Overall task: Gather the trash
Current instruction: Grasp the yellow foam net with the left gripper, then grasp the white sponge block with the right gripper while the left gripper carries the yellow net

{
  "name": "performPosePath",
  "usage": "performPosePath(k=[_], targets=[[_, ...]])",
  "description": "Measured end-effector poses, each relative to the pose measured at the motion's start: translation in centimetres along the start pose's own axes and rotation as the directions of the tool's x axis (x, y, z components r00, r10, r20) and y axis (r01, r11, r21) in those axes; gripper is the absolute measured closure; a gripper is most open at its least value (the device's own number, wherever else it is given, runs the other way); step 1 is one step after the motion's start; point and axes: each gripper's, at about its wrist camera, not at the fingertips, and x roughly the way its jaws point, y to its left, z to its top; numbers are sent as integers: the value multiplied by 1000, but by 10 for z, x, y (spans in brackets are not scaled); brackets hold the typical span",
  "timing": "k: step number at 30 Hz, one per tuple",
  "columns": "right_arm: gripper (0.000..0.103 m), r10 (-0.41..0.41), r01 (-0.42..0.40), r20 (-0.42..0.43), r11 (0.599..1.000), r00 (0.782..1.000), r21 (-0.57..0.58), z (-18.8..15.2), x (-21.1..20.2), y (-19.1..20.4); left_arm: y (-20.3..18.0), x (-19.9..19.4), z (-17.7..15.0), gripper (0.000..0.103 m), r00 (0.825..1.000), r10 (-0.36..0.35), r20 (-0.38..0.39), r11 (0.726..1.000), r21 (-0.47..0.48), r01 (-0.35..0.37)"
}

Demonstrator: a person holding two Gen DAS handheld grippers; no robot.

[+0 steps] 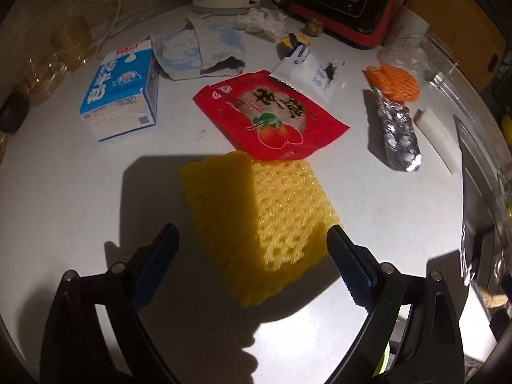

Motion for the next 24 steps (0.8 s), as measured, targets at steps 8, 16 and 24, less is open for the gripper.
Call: performPosePath(k=[8, 16, 24], targets=[[2, 36, -35, -29, 999, 999, 33, 11, 21, -8, -14, 8, 7, 24, 999, 33, 0, 999, -44, -33], [2, 43, -42, -36, 999, 998, 10, 19, 34, -17, -29, -1, 7, 73, 1000, -30, -2, 999, -39, 30], [2, -15, 16, 8, 980, 1000, -200, 90, 76, -39, -22, -26, -8, 78, 999, -39, 3, 998, -44, 39]])
